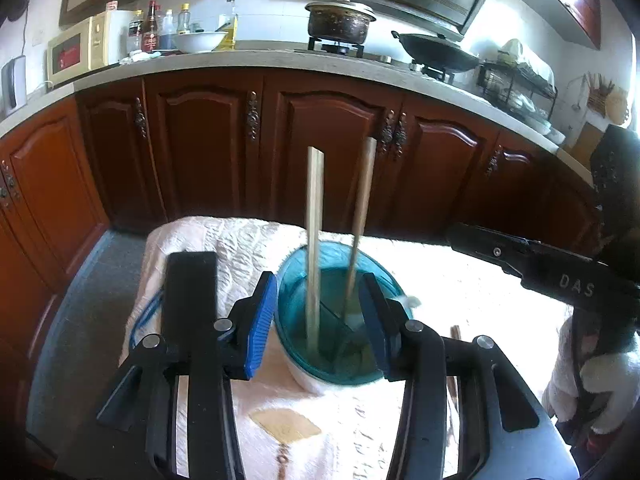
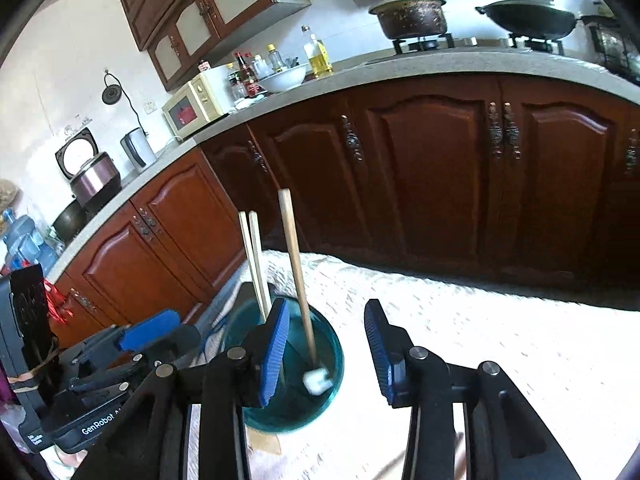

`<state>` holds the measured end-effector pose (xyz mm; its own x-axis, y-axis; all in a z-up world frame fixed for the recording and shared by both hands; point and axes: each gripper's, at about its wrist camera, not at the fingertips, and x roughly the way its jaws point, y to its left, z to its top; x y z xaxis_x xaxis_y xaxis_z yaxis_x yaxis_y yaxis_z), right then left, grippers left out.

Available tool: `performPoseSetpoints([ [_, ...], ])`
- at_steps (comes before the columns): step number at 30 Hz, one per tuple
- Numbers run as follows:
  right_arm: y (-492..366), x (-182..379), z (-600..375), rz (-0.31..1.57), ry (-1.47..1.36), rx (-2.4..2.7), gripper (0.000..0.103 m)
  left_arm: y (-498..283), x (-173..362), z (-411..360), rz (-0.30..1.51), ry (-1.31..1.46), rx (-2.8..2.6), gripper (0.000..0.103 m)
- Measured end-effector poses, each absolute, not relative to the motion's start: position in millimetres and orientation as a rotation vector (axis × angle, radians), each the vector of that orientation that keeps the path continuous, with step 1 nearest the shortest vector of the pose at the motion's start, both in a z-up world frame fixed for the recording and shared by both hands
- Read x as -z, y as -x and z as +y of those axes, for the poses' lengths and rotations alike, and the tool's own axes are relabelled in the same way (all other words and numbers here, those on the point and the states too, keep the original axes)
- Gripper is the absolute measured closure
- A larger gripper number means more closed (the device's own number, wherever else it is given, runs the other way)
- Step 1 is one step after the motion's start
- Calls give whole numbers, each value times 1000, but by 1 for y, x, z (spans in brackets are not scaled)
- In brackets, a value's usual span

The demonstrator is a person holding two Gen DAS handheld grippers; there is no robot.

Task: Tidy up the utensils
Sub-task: 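Carry both chopsticks to the teal-rimmed cup and release them inside, then move both tools back toward the metal spoon and fork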

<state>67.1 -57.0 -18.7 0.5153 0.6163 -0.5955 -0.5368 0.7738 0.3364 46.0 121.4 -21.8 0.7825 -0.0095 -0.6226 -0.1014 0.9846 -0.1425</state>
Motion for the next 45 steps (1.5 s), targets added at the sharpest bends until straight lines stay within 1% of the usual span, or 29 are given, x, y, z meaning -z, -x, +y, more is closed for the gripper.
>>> performPoseSetpoints([
  [11,-13,22,-110,753,-52,-579,62,-24,32,71,685,110,-9,61],
  [14,1,23,-128,751,-49,-551,60,-20,35,58,695,98,11,61],
  [23,32,33,-172,778,-31,-461,59,-13,41,32,708,75,56,61],
  [39,39,58,-205,850,-73,-396,58,-16,52,13,728,34,108,61],
  [45,35,86,-212,918,-82,-382,55,-25,78,24,823,59,163,61],
])
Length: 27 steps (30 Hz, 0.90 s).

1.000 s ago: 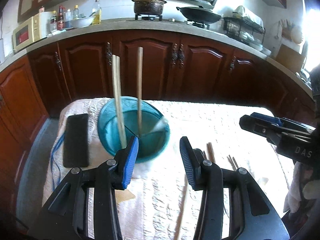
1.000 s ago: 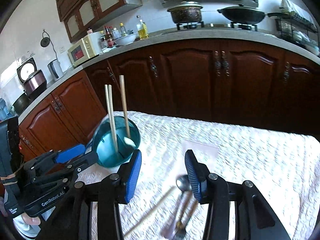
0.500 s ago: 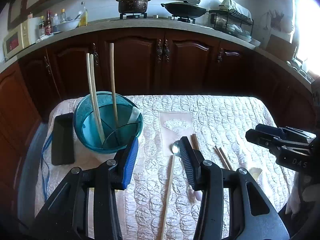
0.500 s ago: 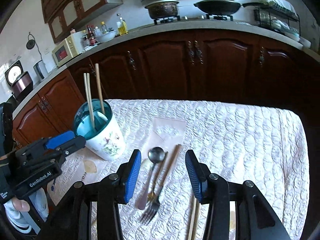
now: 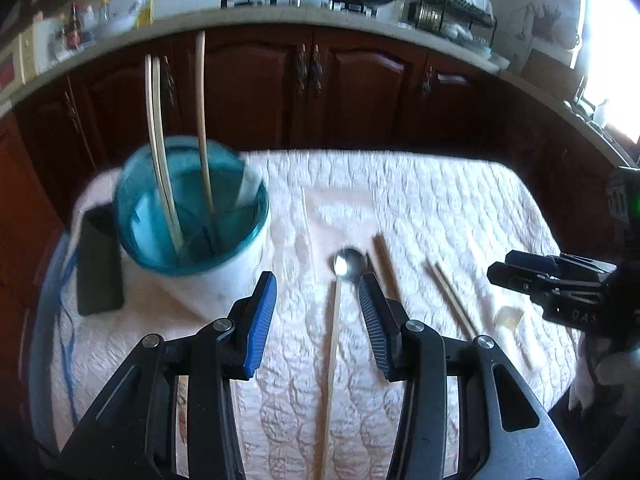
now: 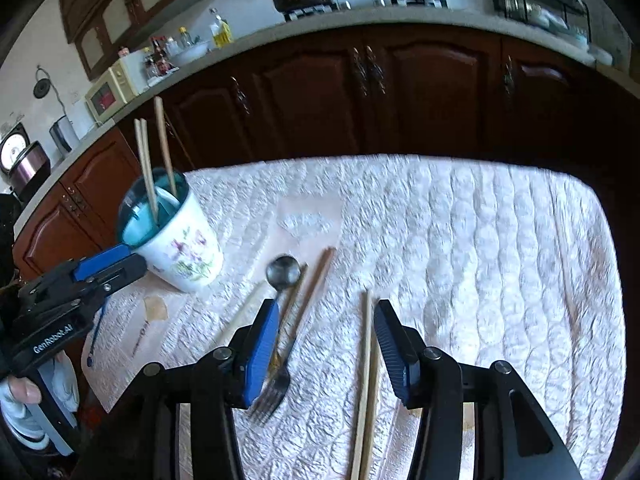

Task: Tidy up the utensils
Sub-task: 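Move both tools back toward the metal spoon and fork, then grasp a wooden chopstick with the left tool while the right tool grasps another chopstick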

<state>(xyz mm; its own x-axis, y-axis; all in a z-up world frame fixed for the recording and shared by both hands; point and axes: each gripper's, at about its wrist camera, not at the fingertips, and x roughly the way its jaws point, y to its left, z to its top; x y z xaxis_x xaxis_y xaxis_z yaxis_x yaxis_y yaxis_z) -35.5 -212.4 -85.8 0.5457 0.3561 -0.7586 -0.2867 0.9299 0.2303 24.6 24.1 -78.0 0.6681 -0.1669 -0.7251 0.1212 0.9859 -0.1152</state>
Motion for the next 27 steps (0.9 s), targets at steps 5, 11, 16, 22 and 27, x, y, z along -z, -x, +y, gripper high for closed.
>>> performPoseSetpoints([
  [5,25,122,-222,1006,-119,-380,58,-33,108,22,913,42,208,61],
  [11,6,152,-231,1075,-124,-366,79,-47,130,14,964,37,221,61],
  [16,-12,168,-231,1115,-116,-357,85,-63,144,6,999,27,210,61],
  [22,-32,183,-227,1143,-88,-338,88,-82,163,-6,1037,-10,184,61],
  [27,-47,188,-222,1151,-104,-333,95,-99,176,-15,1070,-29,176,65],
])
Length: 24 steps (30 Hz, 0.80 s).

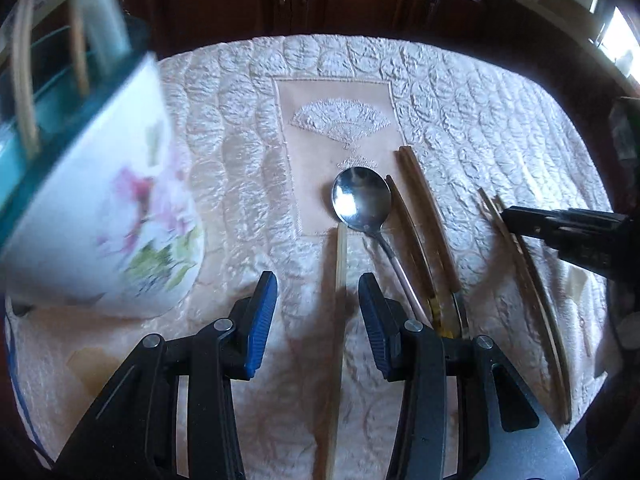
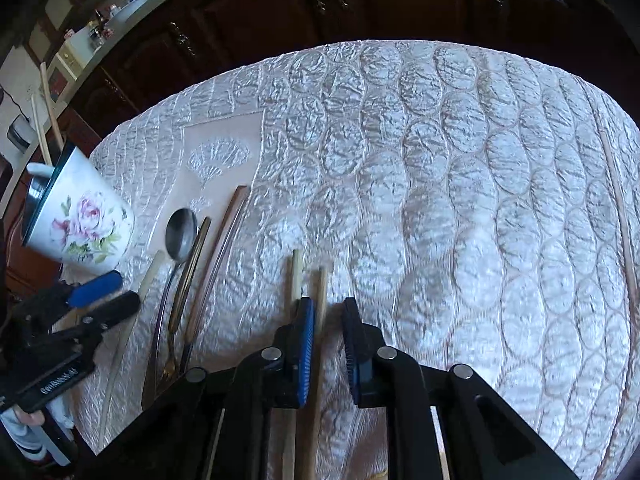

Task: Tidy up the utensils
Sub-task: 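Grasp a wooden chopstick with the left tool while the right tool grasps another chopstick, then carry both chopsticks over the teal-rimmed cup and open both tools to drop them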

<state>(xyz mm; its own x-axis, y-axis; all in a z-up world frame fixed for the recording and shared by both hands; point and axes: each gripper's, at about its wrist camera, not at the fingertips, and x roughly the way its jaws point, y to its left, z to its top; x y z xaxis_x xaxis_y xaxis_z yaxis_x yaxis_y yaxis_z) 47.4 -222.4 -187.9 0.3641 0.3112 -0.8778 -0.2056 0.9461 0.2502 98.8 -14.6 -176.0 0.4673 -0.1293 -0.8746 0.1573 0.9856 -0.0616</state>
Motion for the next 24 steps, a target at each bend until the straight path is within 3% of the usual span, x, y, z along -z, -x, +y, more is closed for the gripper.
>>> performPoseSetpoints([
  [3,-47,186,-224,1146,-117,-351,97,-106,180,-19,1073,-48,170,79],
  [5,-43,183,-228,1136,-127,-357,97,-108,179,-21,1075,-53,179,95],
  [15,-18,137,-250,1037,-218,-424,98,-79,127,13,990,51,237,97],
  [24,18,62,-240,883,-193,-506,98,-38,63,41,849,116,269,97],
])
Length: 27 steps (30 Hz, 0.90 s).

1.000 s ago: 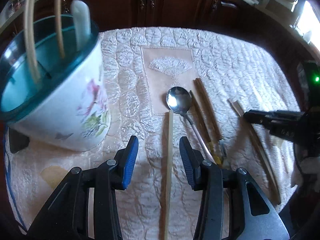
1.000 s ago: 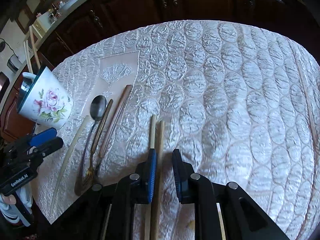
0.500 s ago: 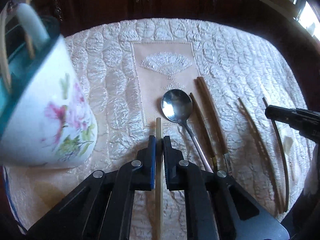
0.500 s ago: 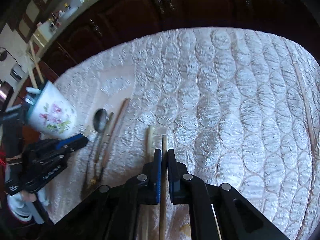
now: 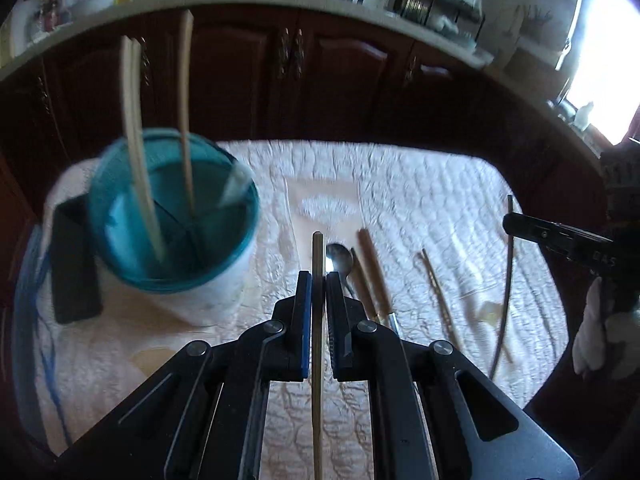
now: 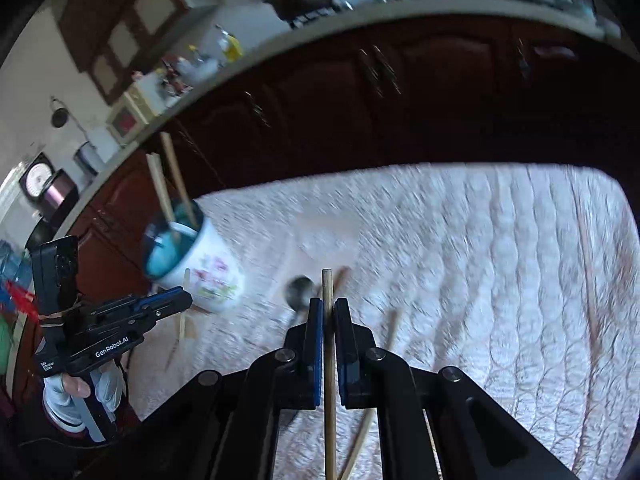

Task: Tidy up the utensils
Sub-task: 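Carry both chopsticks over the teal-rimmed cup and open both tools to drop them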

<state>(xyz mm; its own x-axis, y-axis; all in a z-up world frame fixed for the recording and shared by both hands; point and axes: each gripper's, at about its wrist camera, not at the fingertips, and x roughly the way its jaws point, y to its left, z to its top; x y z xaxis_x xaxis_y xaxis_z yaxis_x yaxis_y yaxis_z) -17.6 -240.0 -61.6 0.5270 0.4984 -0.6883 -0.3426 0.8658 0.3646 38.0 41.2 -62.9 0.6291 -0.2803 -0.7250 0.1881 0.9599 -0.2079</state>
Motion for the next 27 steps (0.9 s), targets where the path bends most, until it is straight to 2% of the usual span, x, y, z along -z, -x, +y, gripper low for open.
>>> performPoseSetpoints([
  [7,37,22,-219,800,-142,-565,98,-8,34,61,773,118,263,98],
  [11,39,19,-201,793,-120,-569,98,-9,43,64,810,132,259,98],
  [13,41,19,-198,794,-115,-566,98,-13,56,58,846,125,256,97],
  [17,43,21,-195,796,-106,-569,98,-22,91,42,916,65,233,79],
  [27,45,24,-208,798,-122,-567,98,-82,173,8,1049,-25,86,79],
])
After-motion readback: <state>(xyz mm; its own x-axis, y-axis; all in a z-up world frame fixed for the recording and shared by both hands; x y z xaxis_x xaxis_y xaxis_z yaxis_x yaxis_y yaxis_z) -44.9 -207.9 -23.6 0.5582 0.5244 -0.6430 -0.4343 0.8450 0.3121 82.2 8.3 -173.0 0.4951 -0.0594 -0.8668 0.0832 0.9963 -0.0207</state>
